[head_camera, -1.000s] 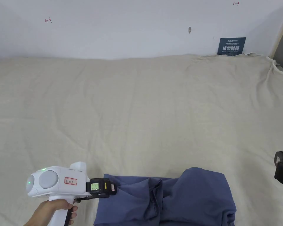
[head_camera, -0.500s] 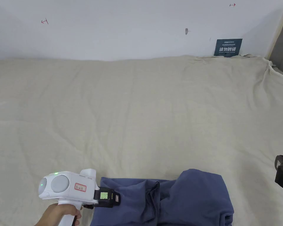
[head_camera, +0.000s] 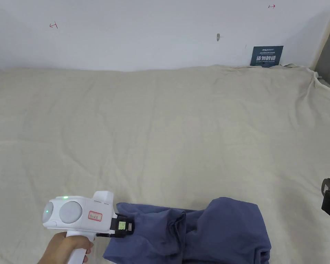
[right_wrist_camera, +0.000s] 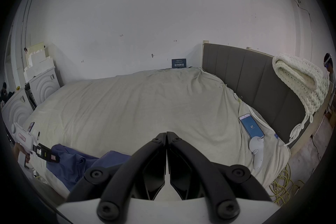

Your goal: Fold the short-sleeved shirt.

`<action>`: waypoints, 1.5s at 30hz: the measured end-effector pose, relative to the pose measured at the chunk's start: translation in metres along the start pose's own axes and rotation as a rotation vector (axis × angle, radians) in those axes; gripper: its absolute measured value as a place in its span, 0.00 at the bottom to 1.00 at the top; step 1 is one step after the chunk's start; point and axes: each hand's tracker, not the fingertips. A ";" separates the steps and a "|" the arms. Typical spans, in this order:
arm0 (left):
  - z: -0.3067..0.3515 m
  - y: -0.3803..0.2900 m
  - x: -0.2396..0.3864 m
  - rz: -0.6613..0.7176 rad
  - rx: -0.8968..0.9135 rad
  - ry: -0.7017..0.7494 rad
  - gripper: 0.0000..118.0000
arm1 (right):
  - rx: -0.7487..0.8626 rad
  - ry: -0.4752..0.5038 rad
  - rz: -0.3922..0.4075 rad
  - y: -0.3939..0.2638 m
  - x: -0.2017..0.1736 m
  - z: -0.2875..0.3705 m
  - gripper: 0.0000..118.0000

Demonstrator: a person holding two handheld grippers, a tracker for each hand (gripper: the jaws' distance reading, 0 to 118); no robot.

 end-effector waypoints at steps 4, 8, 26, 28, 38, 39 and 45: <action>0.026 0.006 -0.013 -0.004 0.016 0.036 0.13 | 0.008 0.008 0.003 0.004 -0.002 -0.001 0.01; 0.063 0.004 -0.042 0.036 0.031 0.121 0.13 | 0.013 0.020 0.004 0.006 -0.006 -0.004 0.01; 0.080 0.018 -0.003 0.078 -0.012 0.132 0.13 | 0.008 0.062 0.004 0.002 -0.016 -0.005 0.01; 0.064 0.025 0.022 0.010 -0.030 0.114 0.13 | 0.012 0.058 0.004 0.002 -0.015 -0.002 0.01; -0.031 0.037 0.118 -0.160 -0.170 0.050 0.13 | 0.005 0.038 -0.001 -0.005 -0.001 0.000 0.01; -0.041 0.036 0.123 -0.177 -0.186 0.056 0.13 | 0.004 0.035 0.000 -0.005 -0.001 0.001 0.01; -0.070 0.027 0.144 -0.220 -0.216 0.099 0.14 | -0.004 0.022 0.000 -0.009 0.003 0.005 0.01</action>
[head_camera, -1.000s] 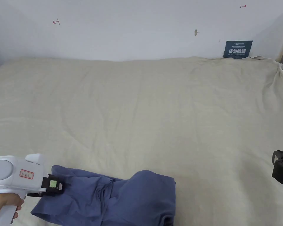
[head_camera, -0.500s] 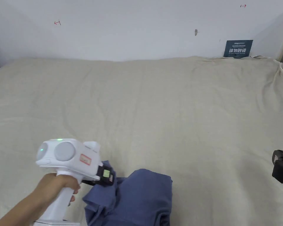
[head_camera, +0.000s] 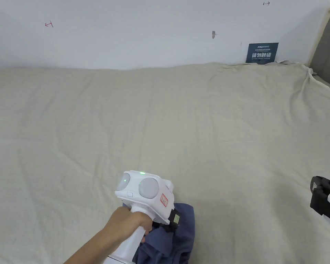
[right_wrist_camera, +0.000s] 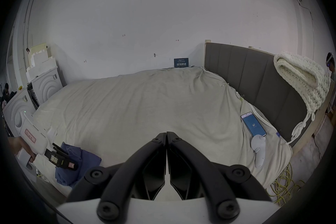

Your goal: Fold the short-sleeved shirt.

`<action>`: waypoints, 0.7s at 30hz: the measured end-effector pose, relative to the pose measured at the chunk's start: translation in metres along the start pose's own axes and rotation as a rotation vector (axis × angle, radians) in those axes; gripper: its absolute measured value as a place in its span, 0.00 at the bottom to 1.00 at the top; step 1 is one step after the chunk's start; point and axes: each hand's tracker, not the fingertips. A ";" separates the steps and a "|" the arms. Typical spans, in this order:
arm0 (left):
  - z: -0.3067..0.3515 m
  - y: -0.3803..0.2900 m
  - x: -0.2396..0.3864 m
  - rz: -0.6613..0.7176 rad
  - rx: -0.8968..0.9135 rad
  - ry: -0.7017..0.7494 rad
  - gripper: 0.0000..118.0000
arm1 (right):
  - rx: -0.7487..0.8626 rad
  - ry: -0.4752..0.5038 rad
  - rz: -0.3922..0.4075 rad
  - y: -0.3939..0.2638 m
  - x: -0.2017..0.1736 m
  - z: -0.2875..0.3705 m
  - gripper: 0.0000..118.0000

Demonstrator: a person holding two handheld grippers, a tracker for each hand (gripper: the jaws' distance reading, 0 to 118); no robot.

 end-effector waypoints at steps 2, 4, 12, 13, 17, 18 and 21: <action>-0.002 0.000 0.001 0.000 0.004 0.009 0.25 | -0.003 -0.003 -0.002 -0.001 0.002 0.000 0.01; 0.003 -0.002 0.005 0.000 0.009 -0.016 0.38 | -0.005 -0.005 -0.005 -0.001 0.002 0.000 0.01; 0.051 -0.006 -0.004 0.039 0.177 -0.098 0.99 | 0.002 0.001 0.000 0.004 -0.003 0.002 0.01; 0.058 -0.008 -0.008 0.036 0.204 -0.080 0.99 | 0.003 0.003 0.001 0.005 -0.004 0.002 0.01; 0.093 -0.023 -0.024 0.060 0.308 -0.014 0.99 | 0.012 0.009 0.009 0.008 -0.007 0.004 0.01; 0.099 -0.028 -0.031 0.067 0.342 0.009 0.99 | 0.015 0.010 0.010 0.009 -0.007 0.004 0.01; 0.112 -0.044 -0.044 0.082 0.441 0.104 0.90 | 0.023 0.015 0.010 0.011 -0.010 0.004 0.01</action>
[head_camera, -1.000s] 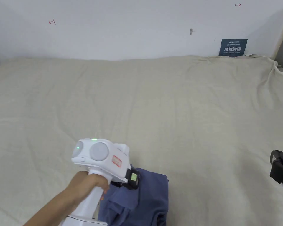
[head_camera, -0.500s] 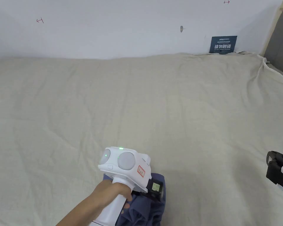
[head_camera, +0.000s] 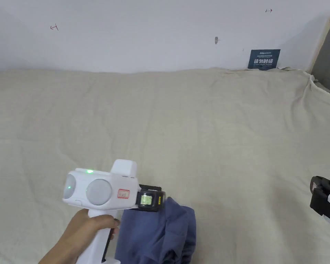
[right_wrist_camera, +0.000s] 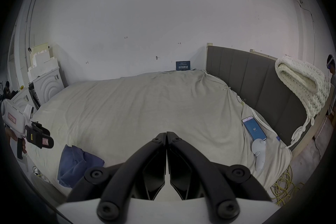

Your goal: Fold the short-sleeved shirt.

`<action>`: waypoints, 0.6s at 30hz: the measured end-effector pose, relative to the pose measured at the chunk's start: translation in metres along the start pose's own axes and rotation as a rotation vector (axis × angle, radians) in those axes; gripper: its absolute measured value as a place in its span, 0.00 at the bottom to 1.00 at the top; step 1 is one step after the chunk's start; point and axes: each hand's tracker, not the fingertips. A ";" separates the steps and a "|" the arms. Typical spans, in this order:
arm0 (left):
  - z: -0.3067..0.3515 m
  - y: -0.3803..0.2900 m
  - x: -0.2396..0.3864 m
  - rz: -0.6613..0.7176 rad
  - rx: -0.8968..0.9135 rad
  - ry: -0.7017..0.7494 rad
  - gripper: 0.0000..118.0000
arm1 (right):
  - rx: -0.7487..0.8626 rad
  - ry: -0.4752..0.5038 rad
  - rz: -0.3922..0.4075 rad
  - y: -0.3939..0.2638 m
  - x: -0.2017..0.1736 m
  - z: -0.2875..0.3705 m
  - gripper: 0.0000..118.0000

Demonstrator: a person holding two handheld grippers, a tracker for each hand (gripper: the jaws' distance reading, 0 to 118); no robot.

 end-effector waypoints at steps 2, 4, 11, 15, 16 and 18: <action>0.003 -0.009 -0.009 -0.017 0.045 0.061 0.70 | 0.002 0.003 0.003 0.001 -0.002 0.000 0.01; -0.001 -0.019 -0.015 -0.044 0.070 0.102 0.39 | 0.003 0.007 0.004 0.001 -0.004 0.000 0.01; -0.038 -0.062 -0.006 -0.052 0.057 0.085 0.00 | -0.002 0.010 0.005 -0.001 -0.005 0.000 0.01; -0.059 -0.079 0.019 -0.064 0.054 0.044 0.00 | -0.008 0.001 -0.002 -0.003 0.000 0.002 0.01; -0.063 -0.082 0.027 -0.077 0.046 0.027 0.00 | -0.009 -0.003 -0.002 -0.004 0.001 0.002 0.01; -0.074 -0.084 0.044 -0.103 0.037 0.005 0.00 | -0.013 -0.009 -0.004 -0.006 0.005 0.003 0.01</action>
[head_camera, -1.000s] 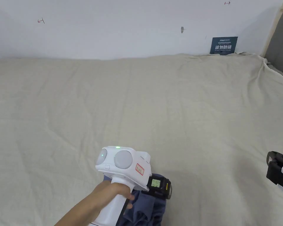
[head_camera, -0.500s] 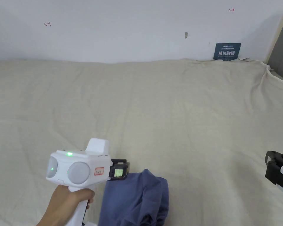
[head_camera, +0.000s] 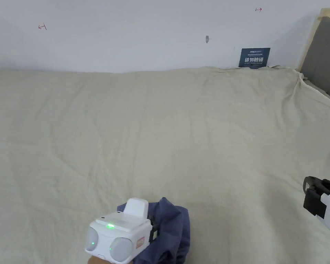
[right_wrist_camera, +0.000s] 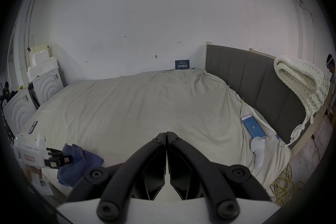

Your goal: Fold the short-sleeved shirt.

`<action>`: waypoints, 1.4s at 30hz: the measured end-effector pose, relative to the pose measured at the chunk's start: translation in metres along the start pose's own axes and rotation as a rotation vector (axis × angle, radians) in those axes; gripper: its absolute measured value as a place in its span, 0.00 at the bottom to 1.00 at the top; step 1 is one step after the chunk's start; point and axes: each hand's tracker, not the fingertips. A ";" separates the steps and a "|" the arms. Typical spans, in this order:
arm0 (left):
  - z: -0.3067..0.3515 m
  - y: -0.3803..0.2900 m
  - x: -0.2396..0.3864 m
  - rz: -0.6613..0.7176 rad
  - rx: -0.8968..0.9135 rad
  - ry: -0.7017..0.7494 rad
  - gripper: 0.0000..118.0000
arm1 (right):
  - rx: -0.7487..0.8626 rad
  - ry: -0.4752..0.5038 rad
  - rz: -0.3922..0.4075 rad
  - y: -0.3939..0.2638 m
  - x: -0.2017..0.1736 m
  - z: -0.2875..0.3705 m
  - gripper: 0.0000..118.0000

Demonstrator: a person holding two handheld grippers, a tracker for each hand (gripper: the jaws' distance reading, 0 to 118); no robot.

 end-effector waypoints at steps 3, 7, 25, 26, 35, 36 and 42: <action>-0.011 0.000 0.024 -0.034 -0.001 -0.017 0.00 | -0.005 -0.009 -0.003 -0.002 0.005 0.001 0.01; -0.024 0.004 0.051 -0.054 -0.017 -0.083 0.00 | -0.009 -0.021 -0.010 -0.004 0.010 0.002 0.01; 0.010 0.024 0.053 -0.044 0.117 -0.092 0.00 | 0.029 -0.018 -0.010 0.003 0.001 0.009 0.01; 0.018 0.029 0.051 -0.046 0.145 -0.088 0.00 | 0.034 -0.014 -0.006 0.005 -0.001 0.010 0.01; 0.080 0.066 0.016 -0.063 0.423 0.040 0.00 | 0.099 0.022 0.019 0.016 -0.024 0.013 0.01; 0.087 0.070 0.010 -0.058 0.446 0.060 0.00 | 0.110 0.025 0.024 0.017 -0.028 0.013 0.01; 0.119 0.073 -0.029 -0.043 0.589 0.211 0.00 | 0.181 0.040 0.056 0.021 -0.049 0.012 0.01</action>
